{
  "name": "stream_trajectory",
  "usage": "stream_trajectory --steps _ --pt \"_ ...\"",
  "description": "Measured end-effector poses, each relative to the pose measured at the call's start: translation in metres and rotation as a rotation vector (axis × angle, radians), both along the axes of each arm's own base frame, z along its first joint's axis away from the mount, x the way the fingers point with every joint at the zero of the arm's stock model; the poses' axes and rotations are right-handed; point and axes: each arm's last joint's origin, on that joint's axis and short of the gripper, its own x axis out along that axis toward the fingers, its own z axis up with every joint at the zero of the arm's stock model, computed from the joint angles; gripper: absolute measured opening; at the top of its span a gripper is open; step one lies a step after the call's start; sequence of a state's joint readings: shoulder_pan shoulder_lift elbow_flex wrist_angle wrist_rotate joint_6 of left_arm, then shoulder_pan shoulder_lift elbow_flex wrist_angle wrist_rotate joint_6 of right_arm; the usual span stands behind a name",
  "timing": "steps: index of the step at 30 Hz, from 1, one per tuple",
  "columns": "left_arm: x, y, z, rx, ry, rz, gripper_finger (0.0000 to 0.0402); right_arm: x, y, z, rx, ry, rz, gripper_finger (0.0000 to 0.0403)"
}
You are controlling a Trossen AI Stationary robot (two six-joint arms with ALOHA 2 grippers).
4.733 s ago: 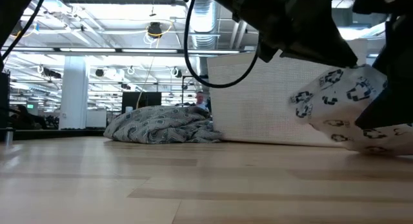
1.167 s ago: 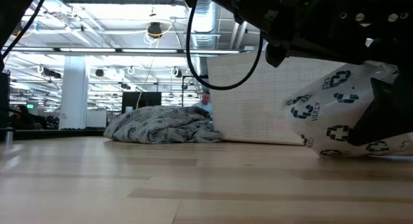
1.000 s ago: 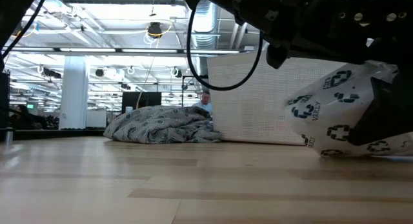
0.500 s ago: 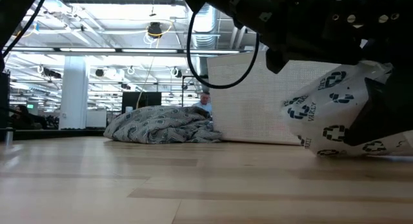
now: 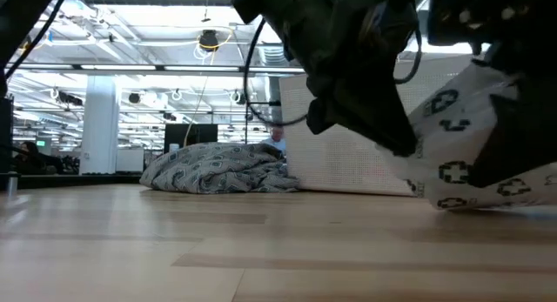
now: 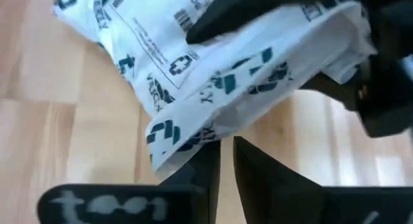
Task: Pick & place medical supplies in basket/bin
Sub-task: Put the white bag in the white bin
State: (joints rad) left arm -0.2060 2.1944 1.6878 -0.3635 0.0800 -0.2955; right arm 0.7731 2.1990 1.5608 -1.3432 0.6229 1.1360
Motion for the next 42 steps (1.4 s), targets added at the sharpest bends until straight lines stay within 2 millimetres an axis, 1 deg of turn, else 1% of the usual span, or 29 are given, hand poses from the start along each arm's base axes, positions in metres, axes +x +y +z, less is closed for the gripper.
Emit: stream_trajectory --steps 2,4,6,9,13,16,20,23,25,27,30,34,39,42 --pt "-0.001 -0.004 0.0 -0.005 0.003 -0.002 0.0037 -0.001 0.003 0.0 0.012 -0.007 0.0 0.0176" --pt "-0.002 -0.011 0.001 -0.048 0.002 -0.017 0.0031 -0.007 0.005 0.001 0.018 0.034 -0.001 0.0176" --pt "-0.006 -0.014 0.006 -0.047 0.011 -0.02 0.0026 -0.012 0.008 0.002 0.014 0.06 0.003 0.0173" --pt "-0.015 -0.018 0.022 -0.019 0.02 -0.002 0.0017 -0.019 0.011 0.003 -0.001 0.095 0.009 0.0169" --pt "-0.033 -0.021 0.05 0.047 0.035 0.04 0.0008 -0.028 0.013 0.006 -0.026 0.13 -0.01 0.0168" --pt "-0.048 -0.023 0.076 0.095 0.003 0.075 0.0003 -0.033 0.015 0.014 -0.075 0.118 -0.021 0.0167" --pt "-0.068 -0.021 0.113 0.141 -0.065 0.118 0.0002 -0.027 0.014 0.024 -0.095 0.042 -0.008 0.0167" --pt "-0.083 -0.016 0.138 0.175 -0.121 0.16 0.0002 -0.014 0.013 0.04 -0.093 -0.052 0.013 0.0166" --pt "-0.093 -0.013 0.153 0.203 -0.155 0.193 0.0002 -0.003 0.013 0.05 -0.11 -0.077 0.067 0.0166" --pt "-0.101 -0.01 0.165 0.229 -0.186 0.227 0.0002 0.009 0.014 0.066 -0.129 -0.121 0.127 0.0166" --pt "-0.111 -0.005 0.175 0.262 -0.19 0.254 0.0001 0.024 0.013 0.09 -0.155 -0.163 0.199 0.0166" --pt "-0.12 -0.001 0.177 0.31 -0.153 0.273 0.0001 0.04 0.011 0.122 -0.213 -0.187 0.307 0.0166" --pt "-0.129 0.002 0.168 0.343 -0.023 0.29 0.0001 0.055 0.004 0.167 -0.356 -0.231 0.415 0.0166" --pt "-0.139 0.003 0.164 0.354 0.055 0.363 0.0001 0.06 -0.003 0.188 -0.37 -0.223 0.437 0.0166"
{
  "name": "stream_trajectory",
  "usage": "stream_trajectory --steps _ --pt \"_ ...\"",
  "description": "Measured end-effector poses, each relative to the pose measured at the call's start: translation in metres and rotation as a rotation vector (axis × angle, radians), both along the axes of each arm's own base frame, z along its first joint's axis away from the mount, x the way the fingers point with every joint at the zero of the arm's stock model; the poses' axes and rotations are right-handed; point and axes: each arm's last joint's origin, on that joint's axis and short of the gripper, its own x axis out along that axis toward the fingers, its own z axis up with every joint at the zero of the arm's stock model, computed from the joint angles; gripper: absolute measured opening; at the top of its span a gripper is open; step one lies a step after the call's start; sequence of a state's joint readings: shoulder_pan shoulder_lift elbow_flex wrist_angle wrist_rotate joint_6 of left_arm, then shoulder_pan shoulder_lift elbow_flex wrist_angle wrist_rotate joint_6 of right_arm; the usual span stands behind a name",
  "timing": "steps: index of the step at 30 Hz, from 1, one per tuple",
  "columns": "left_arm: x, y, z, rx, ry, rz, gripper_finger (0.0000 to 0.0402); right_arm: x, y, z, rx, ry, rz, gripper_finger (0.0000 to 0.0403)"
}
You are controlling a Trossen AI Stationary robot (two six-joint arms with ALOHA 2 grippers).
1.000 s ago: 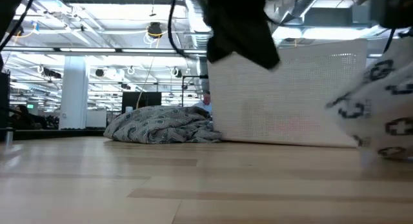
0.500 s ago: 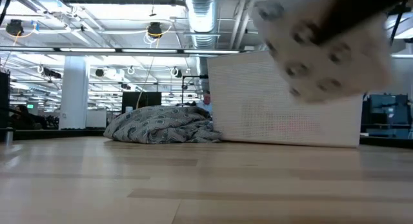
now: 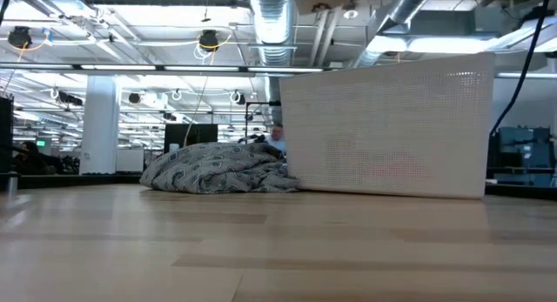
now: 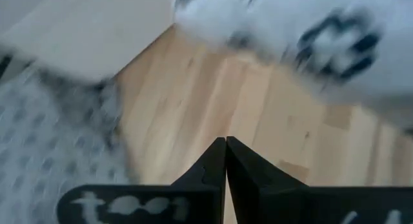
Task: Pick & place medical supplies in basket/bin
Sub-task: Put the white bag in the white bin
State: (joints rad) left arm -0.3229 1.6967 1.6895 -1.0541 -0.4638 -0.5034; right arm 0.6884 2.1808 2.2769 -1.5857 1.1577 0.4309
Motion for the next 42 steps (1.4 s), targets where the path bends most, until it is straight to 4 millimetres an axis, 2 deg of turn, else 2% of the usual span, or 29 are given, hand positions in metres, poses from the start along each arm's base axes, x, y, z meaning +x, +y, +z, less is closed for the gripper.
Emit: stream_trajectory --steps 3,5,6,9,12,14,18,22,24,28,31,34,39,42 --pt "-0.015 -0.001 0.0 0.071 0.03 0.127 0.0001 0.006 -0.01 0.016 0.001 -0.012 -0.004 0.0166" --pt "-0.028 -0.003 -0.005 0.189 0.093 0.185 0.0001 0.008 -0.017 0.03 -0.024 -0.1 -0.025 0.0166" --pt "-0.033 -0.004 -0.006 0.223 0.107 0.215 0.0001 0.005 -0.024 0.037 -0.035 -0.091 -0.03 0.0166" --pt "-0.06 -0.008 0.005 0.296 0.073 0.337 0.0001 0.006 -0.042 0.049 -0.047 -0.111 -0.064 0.0166" --pt "-0.074 -0.017 0.007 0.27 -0.013 0.365 0.0001 0.008 -0.064 0.06 -0.072 -0.102 -0.102 0.0166" --pt "-0.079 -0.024 0.007 0.249 -0.045 0.338 0.0001 0.005 -0.086 0.077 -0.114 -0.129 -0.149 0.0166" --pt "-0.089 -0.038 0.007 0.24 -0.07 0.329 0.0001 -0.003 -0.146 0.109 -0.121 -0.175 -0.29 0.0166" --pt "-0.095 -0.054 0.003 0.214 -0.109 0.328 0.0001 -0.018 -0.221 0.13 0.105 -0.281 -0.487 0.0166" --pt "-0.096 -0.062 0.002 0.23 -0.153 0.319 0.0001 -0.029 -0.257 0.133 0.211 -0.307 -0.587 0.0166" --pt "-0.102 -0.074 0.001 0.257 -0.224 0.294 0.0001 -0.038 -0.316 0.115 0.349 -0.237 -0.752 0.0166" --pt "-0.105 -0.079 0.001 0.24 -0.243 0.287 0.0001 -0.041 -0.347 0.09 0.444 -0.154 -0.852 0.0166" --pt "-0.107 -0.082 0.002 0.244 -0.277 0.285 0.0001 -0.044 -0.374 0.061 0.435 -0.072 -0.951 0.0166" --pt "-0.106 -0.085 0.002 0.219 -0.307 0.292 0.0001 -0.045 -0.406 -0.008 0.545 0.073 -1.058 0.0166" --pt "-0.105 -0.085 0.002 0.205 -0.303 0.295 0.0001 -0.05 -0.413 -0.035 0.54 0.134 -1.07 0.0169"
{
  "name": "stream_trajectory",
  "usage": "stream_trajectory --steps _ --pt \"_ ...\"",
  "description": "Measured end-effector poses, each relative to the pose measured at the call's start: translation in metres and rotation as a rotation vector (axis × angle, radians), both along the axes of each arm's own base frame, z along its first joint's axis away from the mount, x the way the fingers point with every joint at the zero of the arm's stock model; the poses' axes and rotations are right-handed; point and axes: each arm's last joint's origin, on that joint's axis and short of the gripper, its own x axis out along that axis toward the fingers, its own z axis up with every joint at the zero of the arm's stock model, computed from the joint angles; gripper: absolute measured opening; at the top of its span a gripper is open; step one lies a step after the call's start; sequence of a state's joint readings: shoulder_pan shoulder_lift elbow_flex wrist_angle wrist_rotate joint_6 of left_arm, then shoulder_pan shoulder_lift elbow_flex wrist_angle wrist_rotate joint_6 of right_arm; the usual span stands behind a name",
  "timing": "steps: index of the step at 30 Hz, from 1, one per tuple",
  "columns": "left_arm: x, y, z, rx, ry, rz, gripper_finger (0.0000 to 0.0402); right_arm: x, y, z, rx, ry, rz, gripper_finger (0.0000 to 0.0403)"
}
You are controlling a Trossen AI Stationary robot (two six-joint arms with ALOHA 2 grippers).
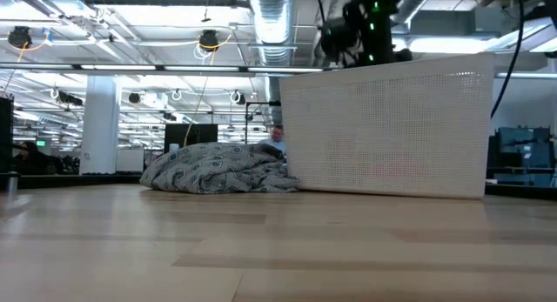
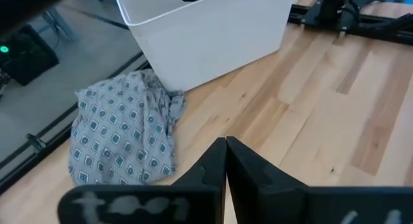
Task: Pick & place medical supplies in basket/bin
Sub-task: Put the white bag in the white bin, then return to Home Position
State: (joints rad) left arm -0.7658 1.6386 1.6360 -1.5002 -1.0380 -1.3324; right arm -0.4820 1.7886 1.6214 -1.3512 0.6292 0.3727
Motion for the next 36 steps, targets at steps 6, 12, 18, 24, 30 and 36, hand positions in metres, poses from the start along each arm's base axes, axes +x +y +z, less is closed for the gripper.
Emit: stream_trajectory --steps 6,12,18,24,30,36 --pt "0.0 -0.001 -0.001 -0.029 0.01 0.004 0.0001 -0.01 -0.01 -0.016 0.041 0.092 0.028 0.0195" --pt "0.0 -0.001 -0.001 -0.036 0.003 0.007 0.0001 -0.005 -0.006 -0.013 0.034 0.083 0.113 0.0241" --pt "0.003 -0.005 -0.002 -0.118 0.017 -0.004 0.0001 0.0 0.0 -0.013 0.038 0.069 0.138 0.0249" --pt "0.005 -0.011 -0.005 -0.249 0.113 -0.055 0.0001 0.003 0.003 -0.013 0.051 0.077 0.193 0.0249" --pt "0.005 -0.013 -0.006 -0.282 0.16 -0.084 0.0001 0.001 -0.004 -0.013 0.032 0.093 0.195 0.0249" --pt "0.009 -0.007 -0.002 -0.12 0.097 -0.092 0.0001 0.009 0.012 0.016 0.019 0.095 0.259 0.0249"
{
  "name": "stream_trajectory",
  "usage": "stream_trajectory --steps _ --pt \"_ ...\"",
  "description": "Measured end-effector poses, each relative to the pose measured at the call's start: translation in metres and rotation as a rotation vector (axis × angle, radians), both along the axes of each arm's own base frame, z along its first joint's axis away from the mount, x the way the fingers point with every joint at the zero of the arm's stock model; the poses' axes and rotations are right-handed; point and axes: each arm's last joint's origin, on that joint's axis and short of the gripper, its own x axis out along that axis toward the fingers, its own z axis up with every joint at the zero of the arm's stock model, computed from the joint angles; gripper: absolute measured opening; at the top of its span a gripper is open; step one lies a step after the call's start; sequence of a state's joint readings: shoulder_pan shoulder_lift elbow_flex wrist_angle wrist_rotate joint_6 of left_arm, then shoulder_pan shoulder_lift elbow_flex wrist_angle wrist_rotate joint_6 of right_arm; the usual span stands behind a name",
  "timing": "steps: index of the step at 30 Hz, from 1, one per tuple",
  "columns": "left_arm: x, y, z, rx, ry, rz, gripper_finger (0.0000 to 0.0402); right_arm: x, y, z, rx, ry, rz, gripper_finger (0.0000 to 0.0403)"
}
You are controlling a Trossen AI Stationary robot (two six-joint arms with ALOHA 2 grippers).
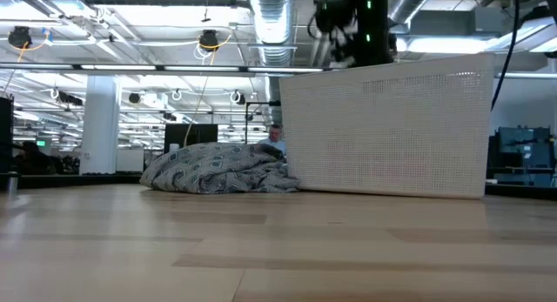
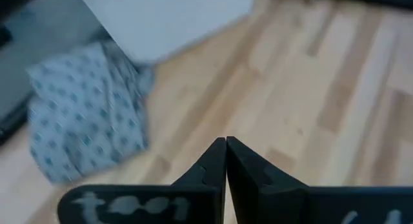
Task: Pick & place medical supplies in basket/bin
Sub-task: Return to Home Position
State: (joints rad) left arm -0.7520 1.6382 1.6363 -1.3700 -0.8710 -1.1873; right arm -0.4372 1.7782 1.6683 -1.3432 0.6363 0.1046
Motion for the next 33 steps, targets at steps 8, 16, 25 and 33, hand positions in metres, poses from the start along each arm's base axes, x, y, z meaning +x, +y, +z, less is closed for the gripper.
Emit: stream_trajectory --steps 8,16,25,33 --pt "0.004 0.02 0.003 0.166 -0.013 0.068 0.0002 0.01 0.069 0.093 -0.086 -0.193 0.127 0.0249" --pt "-0.029 0.053 0.027 0.071 -0.079 0.167 0.0002 -0.051 0.176 0.157 -0.251 -0.475 0.387 0.0249" --pt "-0.102 0.087 0.016 -0.002 -0.241 0.133 0.0002 -0.155 0.236 0.124 0.04 -0.619 0.661 0.025" --pt "-0.117 0.085 -0.073 -0.007 -0.474 0.018 0.0002 -0.202 0.268 0.011 0.119 -0.813 0.851 0.025"
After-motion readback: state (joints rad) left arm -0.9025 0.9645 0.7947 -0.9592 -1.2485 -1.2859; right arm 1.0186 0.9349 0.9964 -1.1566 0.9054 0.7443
